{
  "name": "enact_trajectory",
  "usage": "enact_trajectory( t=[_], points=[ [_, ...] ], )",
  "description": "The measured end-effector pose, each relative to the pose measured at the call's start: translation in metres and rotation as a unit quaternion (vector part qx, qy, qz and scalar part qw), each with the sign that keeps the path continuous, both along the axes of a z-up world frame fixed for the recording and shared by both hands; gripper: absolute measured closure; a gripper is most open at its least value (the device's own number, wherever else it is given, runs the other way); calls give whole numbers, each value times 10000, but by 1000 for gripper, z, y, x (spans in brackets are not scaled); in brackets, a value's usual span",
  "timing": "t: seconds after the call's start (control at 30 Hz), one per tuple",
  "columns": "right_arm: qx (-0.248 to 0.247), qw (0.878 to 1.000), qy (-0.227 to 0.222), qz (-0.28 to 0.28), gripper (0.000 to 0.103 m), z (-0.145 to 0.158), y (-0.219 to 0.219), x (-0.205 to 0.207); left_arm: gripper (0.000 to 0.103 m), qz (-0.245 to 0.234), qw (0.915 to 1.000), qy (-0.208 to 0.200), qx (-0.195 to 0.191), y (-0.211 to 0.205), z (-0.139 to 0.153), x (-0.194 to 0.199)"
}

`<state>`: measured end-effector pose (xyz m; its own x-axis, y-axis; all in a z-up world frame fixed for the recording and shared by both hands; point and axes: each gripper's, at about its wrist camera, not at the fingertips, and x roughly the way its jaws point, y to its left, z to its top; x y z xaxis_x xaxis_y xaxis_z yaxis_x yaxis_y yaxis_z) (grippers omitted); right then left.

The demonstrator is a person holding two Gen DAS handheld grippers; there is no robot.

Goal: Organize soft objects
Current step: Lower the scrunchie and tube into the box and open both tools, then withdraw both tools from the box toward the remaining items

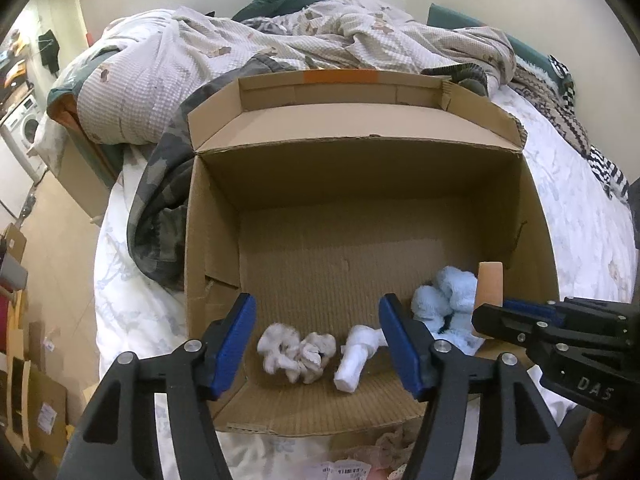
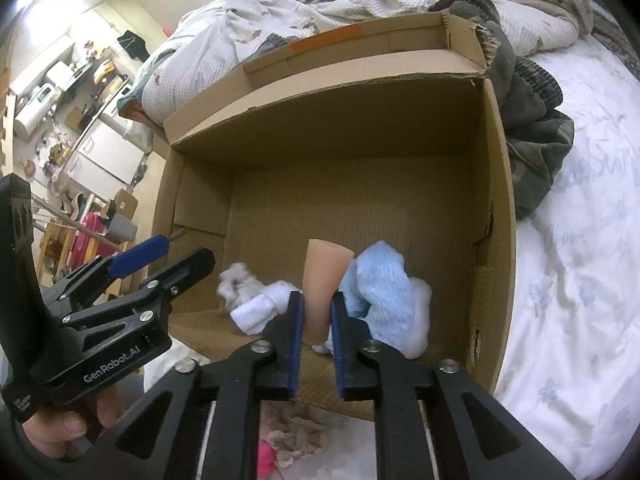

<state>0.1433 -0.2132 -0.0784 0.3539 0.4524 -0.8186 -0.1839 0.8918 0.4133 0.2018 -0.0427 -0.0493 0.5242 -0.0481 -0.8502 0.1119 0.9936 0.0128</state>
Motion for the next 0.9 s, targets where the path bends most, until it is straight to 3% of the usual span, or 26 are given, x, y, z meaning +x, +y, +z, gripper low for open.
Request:
enact_trajectory(
  t=[0.07, 0.1, 0.17, 0.33, 0.9],
  points=[
    [48, 10000, 14, -86, 66, 1, -4, 0, 42, 32, 10000, 13, 23, 1, 0, 0],
    [58, 9999, 21, -154, 45, 1, -6, 0, 42, 44, 10000, 25, 20, 2, -1, 1],
    [107, 9993, -69, -350, 29, 4, -14, -1, 42, 59, 10000, 41, -4, 2, -1, 1],
    [249, 9977, -141, -610, 29, 8, -25, -1, 42, 68, 10000, -10, 26, 2, 0, 0],
    [96, 9974, -341, -621, 29, 23, -22, -9, 42, 216, 9996, -148, -57, 15, 22, -19]
  ],
)
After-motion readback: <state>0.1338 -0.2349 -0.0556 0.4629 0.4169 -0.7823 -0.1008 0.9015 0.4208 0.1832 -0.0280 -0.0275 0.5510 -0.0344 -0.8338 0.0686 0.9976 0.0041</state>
